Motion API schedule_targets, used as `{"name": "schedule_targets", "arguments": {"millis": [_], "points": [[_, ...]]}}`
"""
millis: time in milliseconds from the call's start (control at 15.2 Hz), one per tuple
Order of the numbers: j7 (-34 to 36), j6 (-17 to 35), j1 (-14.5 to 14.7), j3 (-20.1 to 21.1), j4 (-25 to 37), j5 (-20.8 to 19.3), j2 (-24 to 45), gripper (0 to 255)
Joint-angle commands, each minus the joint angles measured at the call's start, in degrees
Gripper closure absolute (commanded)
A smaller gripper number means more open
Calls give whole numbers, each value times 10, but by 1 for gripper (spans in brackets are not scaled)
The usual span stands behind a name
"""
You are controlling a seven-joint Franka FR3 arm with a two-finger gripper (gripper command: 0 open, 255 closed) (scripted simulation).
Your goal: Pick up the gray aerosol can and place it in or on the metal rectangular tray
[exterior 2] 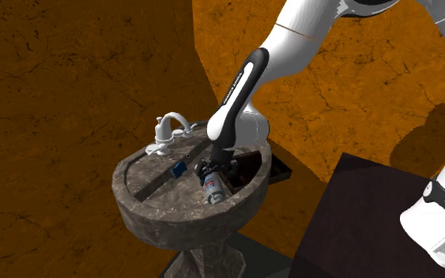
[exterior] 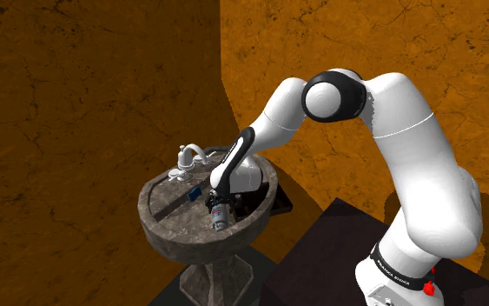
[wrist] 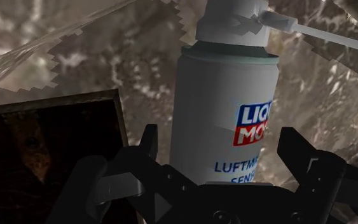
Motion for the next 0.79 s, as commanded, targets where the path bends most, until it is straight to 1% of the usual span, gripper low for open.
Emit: {"name": "schedule_targets", "arguments": {"millis": [0, 462, 528, 726], "points": [[-1, 5, 1, 1, 10, 0, 15, 0], [-1, 5, 1, 1, 10, 0, 14, 0], [-1, 5, 1, 1, 10, 0, 14, 255], [-1, 5, 1, 1, 10, 0, 14, 255]]}}
